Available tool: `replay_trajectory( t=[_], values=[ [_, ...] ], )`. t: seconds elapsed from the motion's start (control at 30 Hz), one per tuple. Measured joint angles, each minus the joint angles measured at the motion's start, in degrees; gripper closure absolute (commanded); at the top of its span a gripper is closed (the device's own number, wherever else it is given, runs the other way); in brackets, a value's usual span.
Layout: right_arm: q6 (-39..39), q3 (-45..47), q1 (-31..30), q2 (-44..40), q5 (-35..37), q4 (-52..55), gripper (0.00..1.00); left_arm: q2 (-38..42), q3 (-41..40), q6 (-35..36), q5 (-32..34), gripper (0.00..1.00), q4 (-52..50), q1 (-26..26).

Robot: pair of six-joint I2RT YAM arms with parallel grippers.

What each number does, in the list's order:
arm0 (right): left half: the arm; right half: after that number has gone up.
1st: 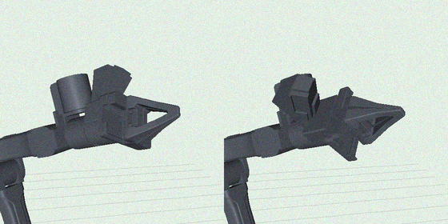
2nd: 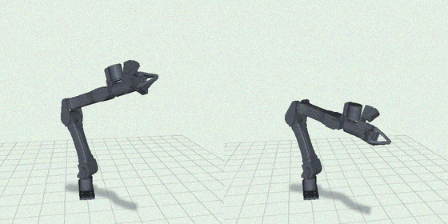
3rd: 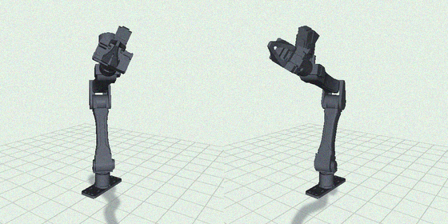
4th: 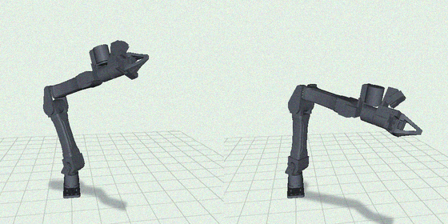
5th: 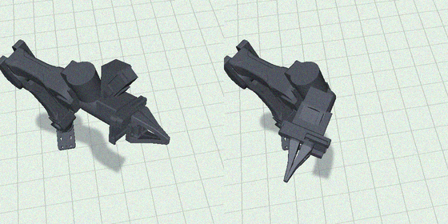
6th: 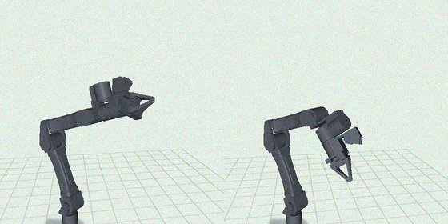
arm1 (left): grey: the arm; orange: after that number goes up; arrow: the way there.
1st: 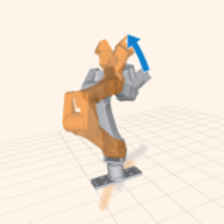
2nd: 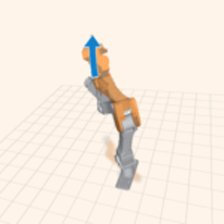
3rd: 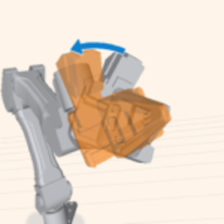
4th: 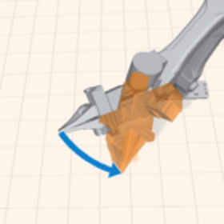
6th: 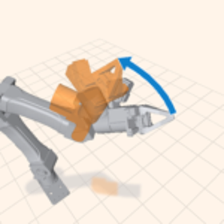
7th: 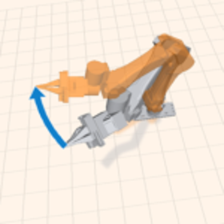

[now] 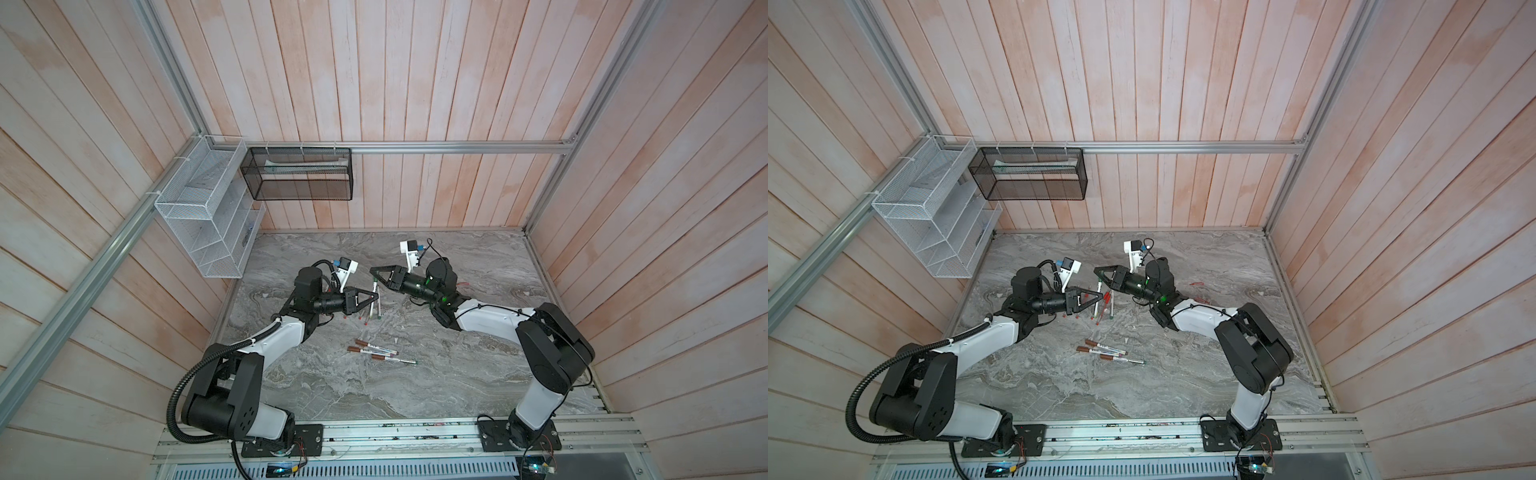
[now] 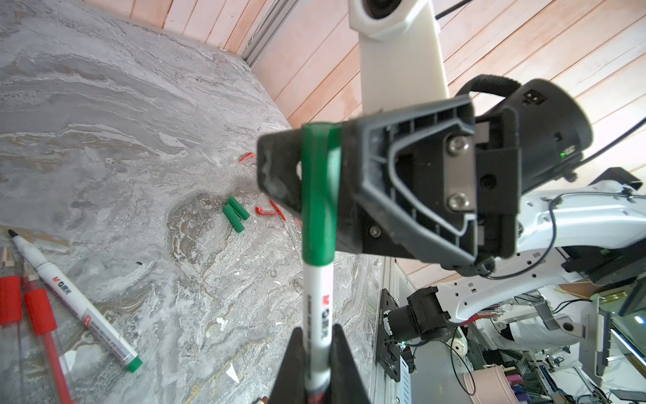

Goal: Remove pen caps from pens
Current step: Pick up the pen from the center of the table, then open the pen cap on the pen, then place the pen cap at the center of the table.

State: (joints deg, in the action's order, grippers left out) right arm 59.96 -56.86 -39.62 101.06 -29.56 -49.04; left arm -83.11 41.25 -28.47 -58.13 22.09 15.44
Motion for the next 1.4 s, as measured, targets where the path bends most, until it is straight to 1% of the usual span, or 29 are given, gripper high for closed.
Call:
replay_trajectory(
  t=[0.07,0.17,0.2,0.43,0.63,0.67,0.77,0.87,0.93,1.03,1.1,1.17,1.23,1.3,1.4],
  values=[
    [0.46,0.0,0.0,0.42,-0.74,-0.37,0.78,0.0,0.0,-0.04,-0.07,1.0,-0.17,0.0],
    [-0.26,0.07,0.17,0.42,-0.85,-0.48,0.96,0.0,0.0,-0.24,-0.55,1.0,0.5,0.0],
    [-0.61,0.22,0.46,0.42,-0.83,-0.33,1.0,0.02,0.07,-0.63,-0.7,1.0,0.5,-0.09],
    [-1.95,0.48,1.86,0.17,-2.75,0.44,1.0,-0.02,0.11,0.28,0.13,1.0,-0.28,0.52],
    [-2.95,-0.39,5.84,-1.75,-9.53,5.79,1.0,-0.02,0.15,1.68,3.85,1.0,1.22,3.23],
    [-3.04,-1.38,6.73,-2.08,-9.75,7.02,1.0,-0.04,0.13,2.08,4.17,1.0,1.22,3.85],
    [-3.04,-5.81,12.44,-3.69,-6.47,7.63,1.0,-0.33,-0.55,3.45,2.14,1.0,-1.29,6.05],
    [-2.95,-6.16,17.77,-7.58,-3.21,6.34,1.0,-0.5,-1.14,4.04,0.33,1.0,-2.47,7.26],
    [-2.95,-5.35,18.78,-9.81,-1.84,5.16,1.0,-0.5,-1.25,4.92,-0.11,1.0,-3.21,7.02],
    [-3.23,-3.37,18.05,-11.47,-1.57,5.05,1.0,-0.46,-0.94,6.91,0.31,1.0,-5.97,5.53],
    [-4.48,-1.05,17.49,-12.09,-1.53,6.56,1.0,-0.39,-0.24,8.85,2.16,1.0,-8.81,3.06],
    [-6.88,0.9,17.11,-12.55,-1.09,10.73,1.0,-0.24,0.81,11.08,5.16,1.0,-11.41,0.57],
    [-9.99,1.68,16.74,-12.68,0.17,16.63,1.0,-0.11,2.67,14.49,9.84,1.0,-14.71,-1.9],
    [-13.7,1.66,16.33,-12.66,1.86,23.63,1.0,0.13,4.59,18.75,15.93,1.0,-17.4,-3.87],
    [-18.51,1.31,15.54,-12.31,4.48,32.33,1.0,0.83,5.11,24.0,24.28,1.0,-18.6,-6.25]
  ],
)
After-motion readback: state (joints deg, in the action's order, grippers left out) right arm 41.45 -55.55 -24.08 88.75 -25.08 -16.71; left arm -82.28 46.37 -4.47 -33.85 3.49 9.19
